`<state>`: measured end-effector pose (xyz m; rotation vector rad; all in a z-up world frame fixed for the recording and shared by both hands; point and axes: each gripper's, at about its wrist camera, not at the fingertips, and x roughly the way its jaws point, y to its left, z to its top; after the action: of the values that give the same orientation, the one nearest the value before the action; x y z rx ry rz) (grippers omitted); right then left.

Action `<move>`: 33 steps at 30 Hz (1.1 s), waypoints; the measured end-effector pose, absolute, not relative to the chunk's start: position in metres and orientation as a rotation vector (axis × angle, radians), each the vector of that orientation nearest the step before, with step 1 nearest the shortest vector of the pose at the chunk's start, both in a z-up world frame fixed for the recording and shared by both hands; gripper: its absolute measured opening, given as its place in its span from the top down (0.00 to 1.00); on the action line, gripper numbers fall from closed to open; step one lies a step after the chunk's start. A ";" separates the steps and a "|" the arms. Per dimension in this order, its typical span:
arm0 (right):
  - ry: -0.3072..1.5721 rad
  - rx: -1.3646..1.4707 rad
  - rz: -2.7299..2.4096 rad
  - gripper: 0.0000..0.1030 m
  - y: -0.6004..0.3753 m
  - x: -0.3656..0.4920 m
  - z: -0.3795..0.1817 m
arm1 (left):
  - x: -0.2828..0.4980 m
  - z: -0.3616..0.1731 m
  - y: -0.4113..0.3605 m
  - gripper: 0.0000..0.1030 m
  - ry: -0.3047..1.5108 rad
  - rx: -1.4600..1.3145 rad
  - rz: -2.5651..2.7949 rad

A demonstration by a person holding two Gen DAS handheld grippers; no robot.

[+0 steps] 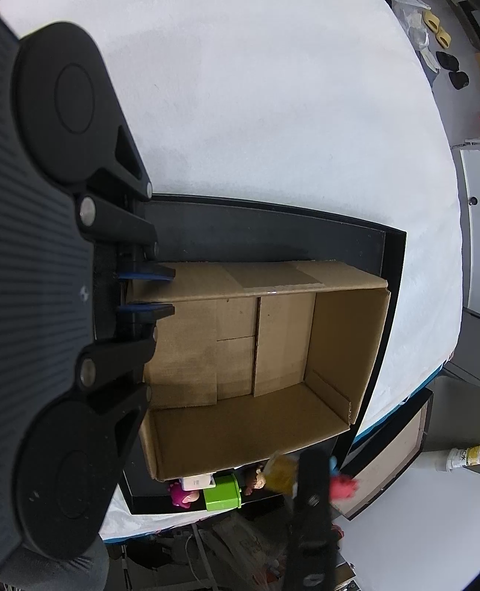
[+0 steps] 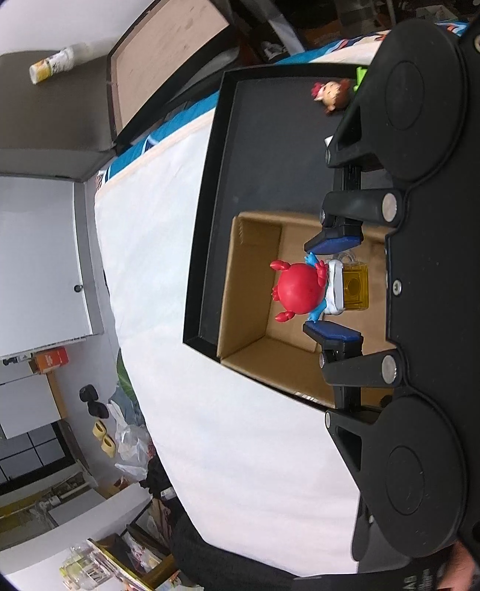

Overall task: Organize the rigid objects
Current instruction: 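Carry the red devil figure with the right gripper over the cardboard box, then open the right gripper to drop the figure into the box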

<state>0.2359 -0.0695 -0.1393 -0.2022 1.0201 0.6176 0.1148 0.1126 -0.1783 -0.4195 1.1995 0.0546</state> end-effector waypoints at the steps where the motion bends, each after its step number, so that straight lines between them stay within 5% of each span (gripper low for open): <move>1: 1.022 -0.203 0.623 0.62 -0.066 0.238 -0.140 | 0.115 -0.178 0.113 0.89 1.201 -0.421 0.054; 20: 1.054 -0.213 0.677 0.62 -0.013 0.261 -0.155 | 0.113 -0.179 0.121 0.89 1.199 -0.461 0.043; 22: 1.059 -0.213 0.683 0.57 -0.009 0.262 -0.159 | 0.113 -0.179 0.120 0.89 1.198 -0.459 0.042; 24: 1.052 -0.211 0.696 0.39 -0.007 0.263 -0.161 | 0.114 -0.179 0.121 0.89 1.198 -0.463 0.044; 33: 1.050 -0.143 0.669 0.38 -0.030 0.263 -0.150 | 0.114 -0.180 0.123 0.89 1.202 -0.469 0.051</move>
<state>0.2630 -0.0305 -0.1505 -0.1434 1.0500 0.6692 0.1143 0.1228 -0.1803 -0.4688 1.2016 0.0506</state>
